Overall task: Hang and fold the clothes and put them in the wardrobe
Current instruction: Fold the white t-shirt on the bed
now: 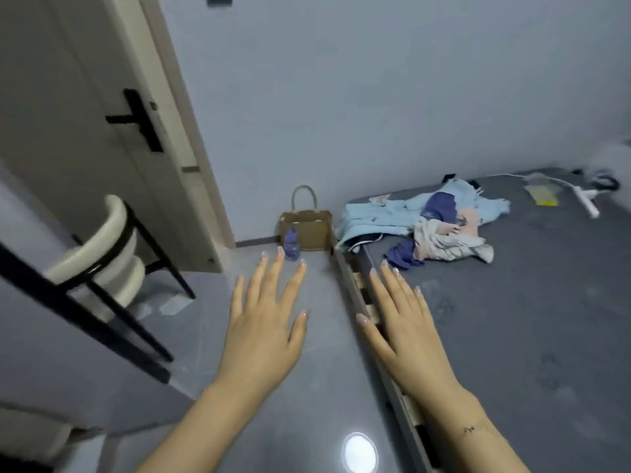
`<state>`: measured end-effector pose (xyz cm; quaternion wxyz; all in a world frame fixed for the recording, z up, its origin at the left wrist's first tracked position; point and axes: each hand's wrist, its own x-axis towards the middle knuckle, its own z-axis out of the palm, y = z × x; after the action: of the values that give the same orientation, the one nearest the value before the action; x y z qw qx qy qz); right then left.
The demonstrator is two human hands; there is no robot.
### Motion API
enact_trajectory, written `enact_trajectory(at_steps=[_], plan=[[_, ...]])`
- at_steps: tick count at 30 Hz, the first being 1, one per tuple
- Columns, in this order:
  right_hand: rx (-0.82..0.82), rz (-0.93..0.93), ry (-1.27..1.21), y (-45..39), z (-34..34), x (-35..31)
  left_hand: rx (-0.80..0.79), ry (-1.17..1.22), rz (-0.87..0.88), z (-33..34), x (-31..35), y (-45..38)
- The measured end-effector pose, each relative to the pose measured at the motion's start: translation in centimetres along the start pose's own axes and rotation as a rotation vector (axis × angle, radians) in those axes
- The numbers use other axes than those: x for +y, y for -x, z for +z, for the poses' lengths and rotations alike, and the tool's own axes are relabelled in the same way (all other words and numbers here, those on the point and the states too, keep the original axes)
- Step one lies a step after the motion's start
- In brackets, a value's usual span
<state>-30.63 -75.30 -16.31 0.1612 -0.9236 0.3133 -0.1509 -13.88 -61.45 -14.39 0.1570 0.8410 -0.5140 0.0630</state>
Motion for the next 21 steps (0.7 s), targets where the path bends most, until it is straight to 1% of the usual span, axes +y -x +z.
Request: enact_trajectory(at_steps=[5,9,14,21], plan=[[0.004,0.235,0.044,3.4,-2.9,14.0,-0.112,0.149,0.183,8.0,12.6,-7.6],[-0.008,0.385,0.066,4.9,-4.2,22.5,-0.202,0.222,0.218,13.6,18.7,-11.7],[-0.067,0.459,0.077,3.6,-3.9,28.9,-0.311,0.225,0.27,19.4,22.1,-16.2],[-0.089,0.567,0.042,-3.5,-0.3,36.1,-0.449,0.222,0.352,28.5,23.3,-26.0]])
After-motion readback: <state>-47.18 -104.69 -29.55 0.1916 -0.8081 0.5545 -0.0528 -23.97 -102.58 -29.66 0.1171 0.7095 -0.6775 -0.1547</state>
